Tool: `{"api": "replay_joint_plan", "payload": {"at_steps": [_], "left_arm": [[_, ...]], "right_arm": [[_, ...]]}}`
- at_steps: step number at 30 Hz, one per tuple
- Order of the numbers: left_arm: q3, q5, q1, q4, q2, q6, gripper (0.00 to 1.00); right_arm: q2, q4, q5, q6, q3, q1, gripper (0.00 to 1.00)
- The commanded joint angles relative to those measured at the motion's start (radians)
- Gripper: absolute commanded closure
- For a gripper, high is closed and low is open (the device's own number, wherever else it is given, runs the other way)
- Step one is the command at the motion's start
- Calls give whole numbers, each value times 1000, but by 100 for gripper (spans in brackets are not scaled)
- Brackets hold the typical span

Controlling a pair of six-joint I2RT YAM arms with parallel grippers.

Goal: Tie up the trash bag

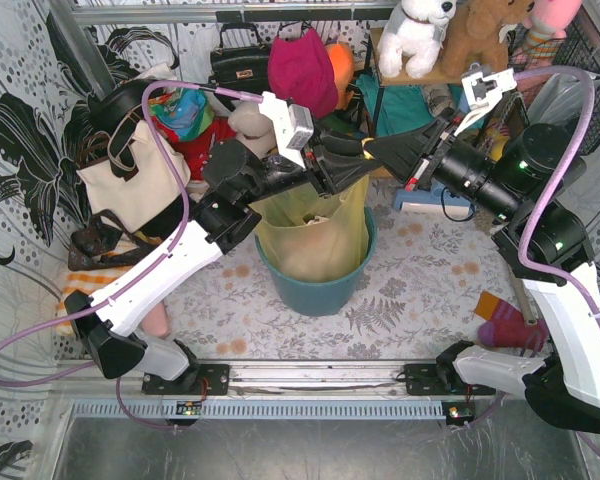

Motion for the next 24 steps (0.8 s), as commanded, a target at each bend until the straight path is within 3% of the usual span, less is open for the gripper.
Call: {"api": "replay_joint_plan", "payload": {"at_steps": [1,10,18,24], "left_arm": [[38,-40,7,31,-8,7,59],[36,-28,7,37,-12,-11,63],[30,-4,7,7,-25,-15,41],[50,14,7,-28,-23,-7,36]], "right_arm": [[-18,44,-19,-10,-14,2,100],[-21,35,-6,-23,-26,2,100],[-28,35,24,-34,-27,1,100],[-28,44,38,-35,-25,2,100]]}}
